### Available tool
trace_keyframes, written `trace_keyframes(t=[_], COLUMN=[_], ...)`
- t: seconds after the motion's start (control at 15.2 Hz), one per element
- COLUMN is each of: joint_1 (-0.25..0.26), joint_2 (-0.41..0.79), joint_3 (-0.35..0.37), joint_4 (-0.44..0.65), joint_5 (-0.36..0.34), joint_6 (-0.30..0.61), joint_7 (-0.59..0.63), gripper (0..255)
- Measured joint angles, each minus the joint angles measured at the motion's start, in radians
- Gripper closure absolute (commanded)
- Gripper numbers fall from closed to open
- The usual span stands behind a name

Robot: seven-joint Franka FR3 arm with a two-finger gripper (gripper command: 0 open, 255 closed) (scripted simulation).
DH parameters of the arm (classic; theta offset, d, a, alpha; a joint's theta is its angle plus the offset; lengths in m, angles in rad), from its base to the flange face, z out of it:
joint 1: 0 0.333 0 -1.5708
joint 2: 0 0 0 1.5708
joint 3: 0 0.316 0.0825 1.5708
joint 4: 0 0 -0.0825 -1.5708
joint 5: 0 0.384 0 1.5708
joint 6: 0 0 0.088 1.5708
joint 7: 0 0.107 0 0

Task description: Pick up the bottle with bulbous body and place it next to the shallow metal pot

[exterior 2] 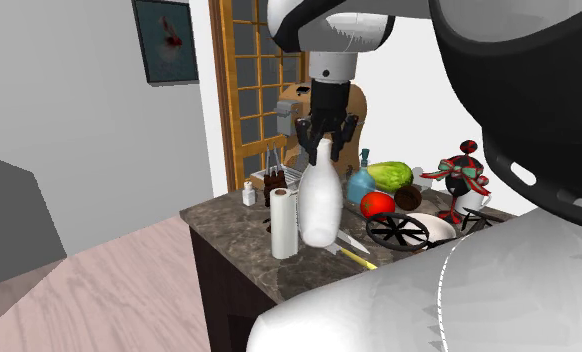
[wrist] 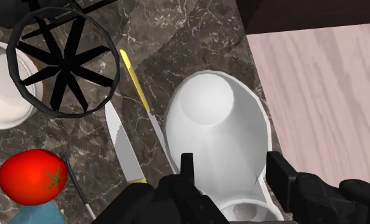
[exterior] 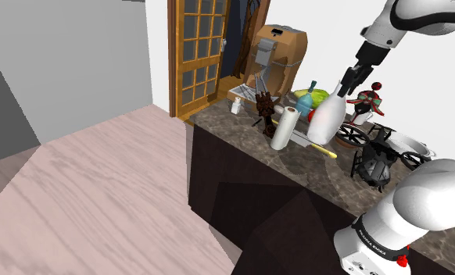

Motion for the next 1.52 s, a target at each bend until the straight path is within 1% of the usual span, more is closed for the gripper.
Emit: trace_keyframes(t=[0.86, 1.52], joint_1=[0.011, 0.020], joint_2=[0.035, 0.085], joint_3=[0.016, 0.024], joint_4=[0.197, 0.375], joint_5=[0.018, 0.032], joint_6=[-0.162, -0.291], joint_7=[-0.005, -0.010], gripper=[255, 255])
